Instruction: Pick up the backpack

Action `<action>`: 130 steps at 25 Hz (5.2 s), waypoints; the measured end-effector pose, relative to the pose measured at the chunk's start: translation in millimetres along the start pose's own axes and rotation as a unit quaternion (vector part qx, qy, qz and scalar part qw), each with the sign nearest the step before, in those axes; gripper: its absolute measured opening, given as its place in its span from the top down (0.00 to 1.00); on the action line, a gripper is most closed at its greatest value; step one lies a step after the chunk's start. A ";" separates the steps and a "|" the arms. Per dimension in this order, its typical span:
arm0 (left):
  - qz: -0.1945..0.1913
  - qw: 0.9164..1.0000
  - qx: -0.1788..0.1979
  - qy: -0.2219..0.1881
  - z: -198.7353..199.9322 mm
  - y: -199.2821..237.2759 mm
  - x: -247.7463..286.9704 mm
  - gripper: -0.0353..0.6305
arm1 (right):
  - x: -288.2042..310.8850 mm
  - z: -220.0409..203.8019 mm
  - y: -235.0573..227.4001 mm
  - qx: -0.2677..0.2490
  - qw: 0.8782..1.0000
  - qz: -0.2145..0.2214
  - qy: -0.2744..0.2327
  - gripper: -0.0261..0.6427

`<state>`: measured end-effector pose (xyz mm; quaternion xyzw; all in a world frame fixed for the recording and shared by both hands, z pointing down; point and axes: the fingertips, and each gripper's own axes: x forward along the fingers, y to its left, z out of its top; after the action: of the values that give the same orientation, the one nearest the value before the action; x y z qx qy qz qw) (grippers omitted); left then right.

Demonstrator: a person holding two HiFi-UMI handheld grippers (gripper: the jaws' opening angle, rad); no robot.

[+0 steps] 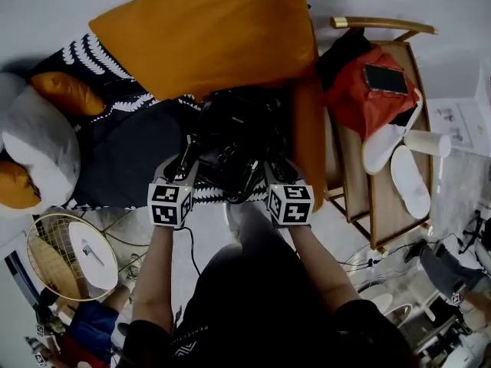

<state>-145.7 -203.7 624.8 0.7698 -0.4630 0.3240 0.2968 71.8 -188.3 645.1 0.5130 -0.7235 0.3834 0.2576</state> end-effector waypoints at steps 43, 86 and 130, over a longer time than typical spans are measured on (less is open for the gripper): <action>-0.043 0.998 0.006 0.051 -2.5 36.8 135.8 0.66 | 102.5 -28.1 -26.9 0.056 0.996 0.003 0.063 0.72; -0.042 0.998 -0.024 -0.038 -16.7 2.6 -61.1 0.86 | -47.5 3.7 85.6 -0.069 0.997 0.032 0.011 0.91; 0.076 0.969 -0.073 -0.225 8.7 3.1 -296.3 0.89 | -189.9 86.2 233.6 -0.181 0.964 0.142 -0.131 0.91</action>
<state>-253.7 -57.3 390.7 0.7615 -0.5976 0.1299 0.2147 -81.2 -113.4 382.3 0.3957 -0.8736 0.2082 0.1923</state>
